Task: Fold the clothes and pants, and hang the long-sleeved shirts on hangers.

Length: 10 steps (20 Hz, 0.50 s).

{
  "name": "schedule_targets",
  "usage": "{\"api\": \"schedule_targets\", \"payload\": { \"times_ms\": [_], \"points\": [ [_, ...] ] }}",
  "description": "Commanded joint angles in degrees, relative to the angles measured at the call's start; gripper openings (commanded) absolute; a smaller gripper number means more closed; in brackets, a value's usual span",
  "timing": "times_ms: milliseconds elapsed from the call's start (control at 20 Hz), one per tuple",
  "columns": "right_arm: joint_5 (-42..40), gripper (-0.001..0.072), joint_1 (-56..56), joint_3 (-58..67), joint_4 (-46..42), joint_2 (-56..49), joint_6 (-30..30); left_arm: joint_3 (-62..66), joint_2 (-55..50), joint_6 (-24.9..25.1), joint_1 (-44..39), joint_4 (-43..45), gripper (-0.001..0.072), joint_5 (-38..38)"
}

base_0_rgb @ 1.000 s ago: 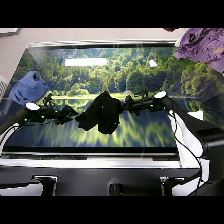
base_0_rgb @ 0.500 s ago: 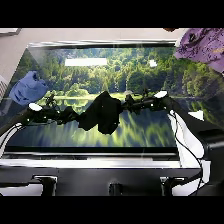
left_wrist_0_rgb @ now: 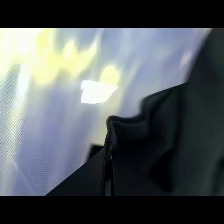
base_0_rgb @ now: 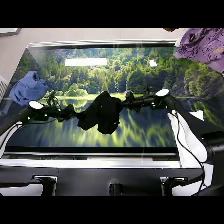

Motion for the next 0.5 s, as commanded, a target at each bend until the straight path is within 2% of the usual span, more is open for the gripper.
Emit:
{"api": "schedule_targets", "payload": {
  "times_ms": [0, 100, 250, 350, 450],
  "points": [
    [-3.6, 0.0022, 0.0, 3.2, -4.2, 4.8, 0.0, 6.6, 3.1, 0.9, 2.4, 3.2, 0.0012, -0.5],
    [-6.4, 0.0022, 0.0, 8.1, -12.4, 9.7, 1.2, 13.3, 7.0, -0.2, 4.9, 6.6, 0.0012, -2.5],
    [-9.8, 0.0022, 0.0, 16.6, -25.9, 18.3, 4.6, 22.8, 15.4, -5.0, 7.4, 15.5, 0.0011, -3.0],
    [-9.7, 0.0022, 0.0, 21.9, -35.3, 24.4, 7.2, 28.5, 21.1, -10.2, 8.1, 23.8, 0.0011, -3.0],
    [-9.7, 0.0022, 0.0, 25.6, -42.5, 30.6, 8.7, 33.3, 27.4, -17.9, 8.5, 31.7, 0.0012, -3.0]
  ]
}}
